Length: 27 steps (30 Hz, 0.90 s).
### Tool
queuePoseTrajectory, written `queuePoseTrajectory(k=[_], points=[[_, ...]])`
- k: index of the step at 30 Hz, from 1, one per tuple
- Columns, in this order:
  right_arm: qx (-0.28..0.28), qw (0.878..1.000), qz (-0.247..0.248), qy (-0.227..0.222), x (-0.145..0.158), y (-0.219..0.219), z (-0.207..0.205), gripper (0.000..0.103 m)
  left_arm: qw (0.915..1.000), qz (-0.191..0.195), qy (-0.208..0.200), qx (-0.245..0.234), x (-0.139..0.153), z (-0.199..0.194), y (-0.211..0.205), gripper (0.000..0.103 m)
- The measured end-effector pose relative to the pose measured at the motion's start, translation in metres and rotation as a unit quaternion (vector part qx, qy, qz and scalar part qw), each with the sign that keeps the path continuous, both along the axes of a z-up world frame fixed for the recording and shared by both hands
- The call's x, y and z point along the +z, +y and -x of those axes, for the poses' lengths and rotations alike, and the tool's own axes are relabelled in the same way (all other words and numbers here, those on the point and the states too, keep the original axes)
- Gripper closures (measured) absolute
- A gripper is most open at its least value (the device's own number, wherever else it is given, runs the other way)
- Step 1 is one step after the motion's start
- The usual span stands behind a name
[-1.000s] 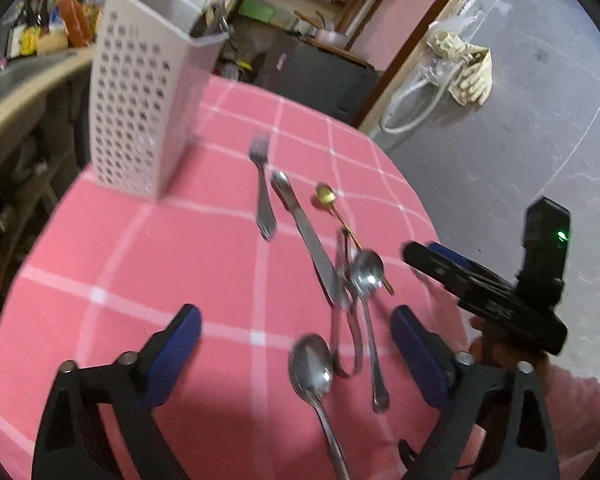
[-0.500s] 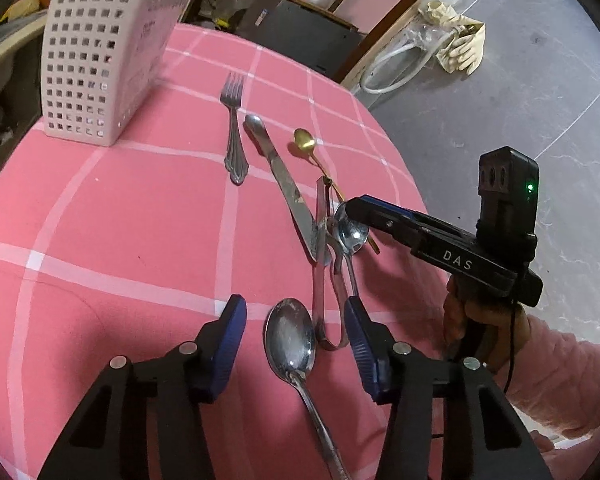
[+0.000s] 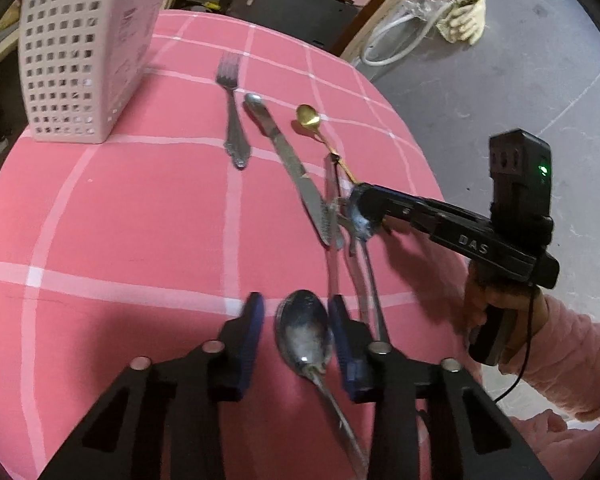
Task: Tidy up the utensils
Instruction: 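Close the left tool on a silver spoon while the right tool grasps another silver spoon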
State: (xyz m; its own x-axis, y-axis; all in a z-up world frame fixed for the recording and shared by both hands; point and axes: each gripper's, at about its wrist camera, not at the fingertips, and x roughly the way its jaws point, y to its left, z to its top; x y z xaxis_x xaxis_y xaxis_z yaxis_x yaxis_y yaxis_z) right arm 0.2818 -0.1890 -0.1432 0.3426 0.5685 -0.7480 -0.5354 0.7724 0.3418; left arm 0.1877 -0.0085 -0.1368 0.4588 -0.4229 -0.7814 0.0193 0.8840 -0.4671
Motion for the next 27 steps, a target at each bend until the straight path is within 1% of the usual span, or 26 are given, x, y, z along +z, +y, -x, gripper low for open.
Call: queuePoseTrajectory(k=[2, 3, 7, 9, 13, 15, 20, 21, 22, 24, 27], points=[[0.001, 1.0, 0.006, 0.006, -0.003, 0.0, 0.001, 0.093, 0.9999, 0.01, 0.01, 0.008, -0.002, -0.001, 0.006, 0.086], [0.002, 1.0, 0.007, 0.008, -0.004, 0.0, 0.003, 0.093, 0.9998, 0.013, 0.012, 0.008, -0.003, -0.001, 0.008, 0.087], [-0.005, 1.0, 0.004, 0.013, -0.004, -0.001, 0.005, 0.093, 0.9994, 0.028, 0.02, 0.0, -0.004, -0.002, 0.011, 0.088], [-0.013, 1.0, -0.002, 0.02, -0.005, -0.002, 0.005, 0.096, 0.9992, 0.033, 0.023, -0.006, -0.004, -0.003, 0.012, 0.088], [-0.03, 0.999, -0.011, 0.032, -0.008, -0.004, 0.006, 0.097, 0.9968, 0.059, 0.048, -0.023, -0.009, -0.012, 0.017, 0.088], [-0.038, 0.999, -0.01, 0.034, -0.008, -0.003, 0.008, 0.097, 0.9957, 0.063, 0.058, -0.036, -0.01, -0.017, 0.019, 0.088], [-0.054, 0.998, -0.003, 0.038, -0.007, 0.0, 0.014, 0.097, 0.9938, 0.055, 0.072, -0.065, -0.01, -0.025, 0.015, 0.088], [-0.056, 0.998, -0.002, 0.038, -0.007, 0.0, 0.015, 0.097, 0.9939, 0.049, 0.071, -0.069, -0.009, -0.025, 0.014, 0.089], [-0.058, 0.998, -0.001, 0.039, -0.006, 0.0, 0.017, 0.097, 0.9946, 0.028, 0.067, -0.075, -0.007, -0.025, 0.01, 0.095], [-0.062, 0.997, 0.001, 0.04, -0.005, 0.0, 0.02, 0.098, 0.9943, 0.012, 0.059, -0.088, -0.005, -0.024, 0.008, 0.097], [-0.07, 0.997, 0.007, 0.041, -0.003, 0.0, 0.025, 0.099, 0.9929, 0.026, 0.065, -0.096, -0.005, -0.027, 0.011, 0.099]])
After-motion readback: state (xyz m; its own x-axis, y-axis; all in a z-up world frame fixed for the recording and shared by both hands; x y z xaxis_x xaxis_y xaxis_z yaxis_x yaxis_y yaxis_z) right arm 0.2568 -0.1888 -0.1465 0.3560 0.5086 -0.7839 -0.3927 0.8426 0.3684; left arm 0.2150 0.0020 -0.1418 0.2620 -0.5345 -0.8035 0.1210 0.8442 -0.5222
